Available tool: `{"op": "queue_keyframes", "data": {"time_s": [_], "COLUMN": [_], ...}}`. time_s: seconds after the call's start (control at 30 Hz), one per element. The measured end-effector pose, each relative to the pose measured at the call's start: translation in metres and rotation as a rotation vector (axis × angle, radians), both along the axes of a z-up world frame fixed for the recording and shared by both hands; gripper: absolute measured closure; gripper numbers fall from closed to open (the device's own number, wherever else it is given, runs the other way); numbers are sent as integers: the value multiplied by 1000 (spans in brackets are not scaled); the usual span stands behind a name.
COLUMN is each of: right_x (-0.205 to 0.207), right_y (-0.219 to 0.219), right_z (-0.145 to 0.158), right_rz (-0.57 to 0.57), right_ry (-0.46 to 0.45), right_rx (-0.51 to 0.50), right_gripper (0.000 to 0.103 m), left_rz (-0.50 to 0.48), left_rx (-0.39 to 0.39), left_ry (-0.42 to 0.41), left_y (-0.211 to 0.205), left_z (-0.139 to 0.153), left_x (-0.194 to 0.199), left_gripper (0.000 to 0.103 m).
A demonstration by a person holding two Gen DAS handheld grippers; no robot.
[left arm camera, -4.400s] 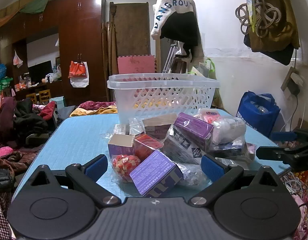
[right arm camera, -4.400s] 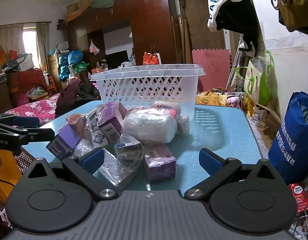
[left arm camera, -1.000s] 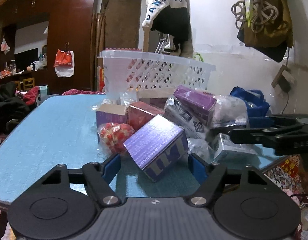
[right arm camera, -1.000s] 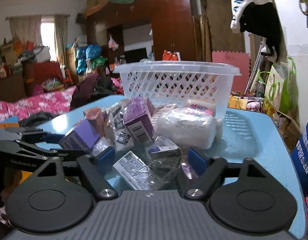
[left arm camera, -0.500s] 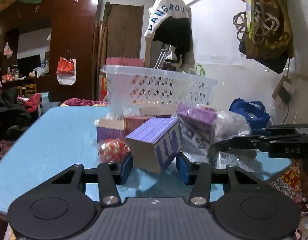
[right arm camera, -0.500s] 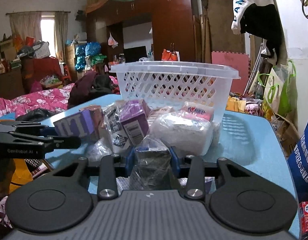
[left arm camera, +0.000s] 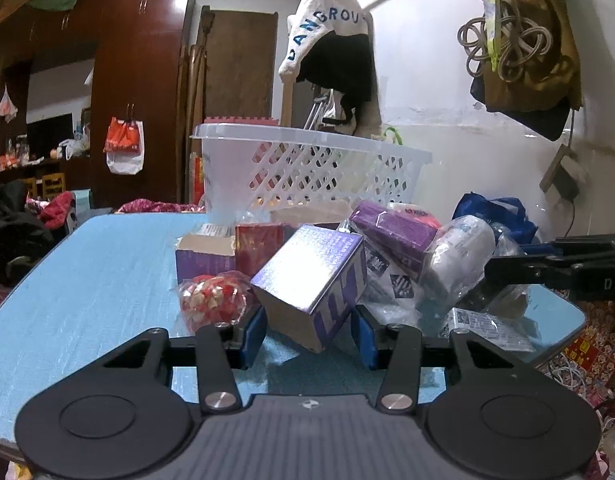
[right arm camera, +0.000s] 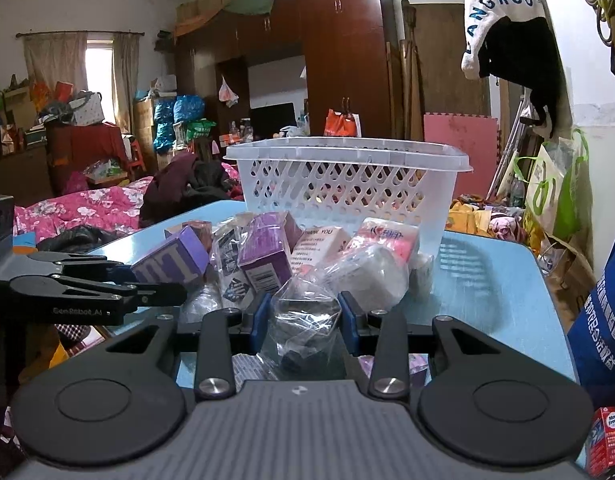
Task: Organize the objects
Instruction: 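Grasp the purple box with the left gripper while the right gripper grasps a clear plastic packet, then lift both held items over the white basket and open both grippers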
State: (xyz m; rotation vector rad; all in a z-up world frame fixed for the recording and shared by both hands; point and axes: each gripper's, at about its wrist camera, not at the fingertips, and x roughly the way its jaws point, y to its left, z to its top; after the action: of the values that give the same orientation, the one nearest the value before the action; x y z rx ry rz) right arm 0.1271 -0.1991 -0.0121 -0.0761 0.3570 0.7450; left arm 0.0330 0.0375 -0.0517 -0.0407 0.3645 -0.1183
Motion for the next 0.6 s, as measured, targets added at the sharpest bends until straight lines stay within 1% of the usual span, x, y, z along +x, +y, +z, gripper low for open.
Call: {"op": "queue_keyframes", "data": {"time_s": [0.1,0.13,0.17,0.2,0.27,0.33,0.37,0.4,0.43,0.47,0.6], "right_x": [1,1,2,1,1,2,1,1,1,0,-1], "right_y": [-1,-1,-2,-2,-2,-2,-2,-2,-2,-1,-2], "right_z": [-1,-1,-1,-1,-1,-1,-1,-1,-1,-1,1], "right_rz": [0,1,2,1,1,1,1,1,1,1,3], "right_ry": [0,1,1,1,0,-3,-4,-6,-7,-7,-16], "right_rx": [-1,-1,1,2,0,-3,-4,-5,-6,-5,2], "right_gripper": [63,63,63,63,63,62,63,63,62,63,63], "left_rz": [9,16,27,41,47,46,42,37,31,27,18], "left_rx": [13,27,44,57,61,47,44,47,52,49,26], "left_ry": [-12,-15,-19,-24,-29,-27,-26,-24,-16,-7,-14], "left_y": [-2,-3,-4,-5,-5,-2,-1,0,0,1,5], "left_z": [-1,-1,-2,-2,-1,-2,-2,-3,-5,-7,-5], "left_x": [0,1,1,2,4,7,8,8,9,10,6], "left_gripper": [49,47,40,35,34,34,36,45,51,56,58]}}
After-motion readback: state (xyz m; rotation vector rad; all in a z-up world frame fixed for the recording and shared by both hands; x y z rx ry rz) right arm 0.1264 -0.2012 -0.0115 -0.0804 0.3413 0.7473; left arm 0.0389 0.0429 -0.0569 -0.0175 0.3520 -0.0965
